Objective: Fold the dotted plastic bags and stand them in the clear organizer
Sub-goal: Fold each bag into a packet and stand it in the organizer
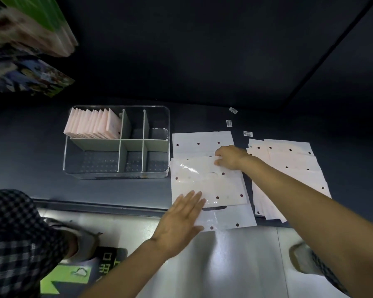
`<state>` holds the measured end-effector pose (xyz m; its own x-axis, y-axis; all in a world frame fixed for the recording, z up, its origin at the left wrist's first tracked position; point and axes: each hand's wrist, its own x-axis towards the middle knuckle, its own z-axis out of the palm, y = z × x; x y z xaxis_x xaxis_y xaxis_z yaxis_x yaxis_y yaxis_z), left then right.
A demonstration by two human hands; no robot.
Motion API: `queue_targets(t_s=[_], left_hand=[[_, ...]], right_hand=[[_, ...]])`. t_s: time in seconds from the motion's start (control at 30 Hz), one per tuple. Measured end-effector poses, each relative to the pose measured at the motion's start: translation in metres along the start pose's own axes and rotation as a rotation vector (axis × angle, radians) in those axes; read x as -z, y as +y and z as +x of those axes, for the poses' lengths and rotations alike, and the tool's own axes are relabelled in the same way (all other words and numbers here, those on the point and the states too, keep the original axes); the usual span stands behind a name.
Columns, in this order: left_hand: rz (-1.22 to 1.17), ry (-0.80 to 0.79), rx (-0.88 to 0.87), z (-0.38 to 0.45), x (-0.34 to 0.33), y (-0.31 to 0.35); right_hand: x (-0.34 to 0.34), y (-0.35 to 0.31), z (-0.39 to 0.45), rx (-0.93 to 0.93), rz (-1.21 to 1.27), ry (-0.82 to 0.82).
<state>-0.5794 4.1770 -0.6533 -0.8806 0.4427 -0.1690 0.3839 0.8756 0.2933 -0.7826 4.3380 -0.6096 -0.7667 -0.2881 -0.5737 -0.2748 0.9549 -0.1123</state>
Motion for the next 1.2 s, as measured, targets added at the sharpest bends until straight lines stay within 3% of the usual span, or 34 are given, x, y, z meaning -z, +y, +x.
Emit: queue_targets(t_s=[0.2, 0.33, 0.43, 0.53, 0.63, 0.77, 1.0, 1.2], left_hand=[[0.102, -0.118, 0.021, -0.005, -0.021, -0.012], [0.121, -0.122, -0.007, -0.005, -0.027, -0.016], [0.118, -0.111, -0.022, -0.004, -0.029, -0.016], [0.120, -0.111, -0.029, -0.004, -0.029, -0.017], [0.103, -0.103, -0.033, -0.003, -0.029, -0.020], [0.049, -0.040, -0.050, -0.005, -0.023, -0.029], [-0.217, 0.161, 0.074, 0.002, -0.011, -0.032], [-0.260, 0.235, 0.129, 0.012, -0.009, -0.030]], right_hand=[[-0.012, 0.002, 0.007, -0.068, 0.034, 0.030], [-0.031, -0.004, -0.013, -0.091, -0.120, 0.350], [-0.069, -0.015, -0.051, 0.213, -0.048, 0.511], [-0.114, -0.018, -0.091, 0.582, -0.154, 0.462], [-0.138, 0.011, -0.109, 0.469, -0.177, 0.253], [-0.129, 0.060, -0.123, 0.409, -0.331, 0.365], [-0.113, 0.068, -0.114, 0.470, -0.171, 0.676], [-0.103, 0.057, -0.098, 0.510, -0.285, 0.673]])
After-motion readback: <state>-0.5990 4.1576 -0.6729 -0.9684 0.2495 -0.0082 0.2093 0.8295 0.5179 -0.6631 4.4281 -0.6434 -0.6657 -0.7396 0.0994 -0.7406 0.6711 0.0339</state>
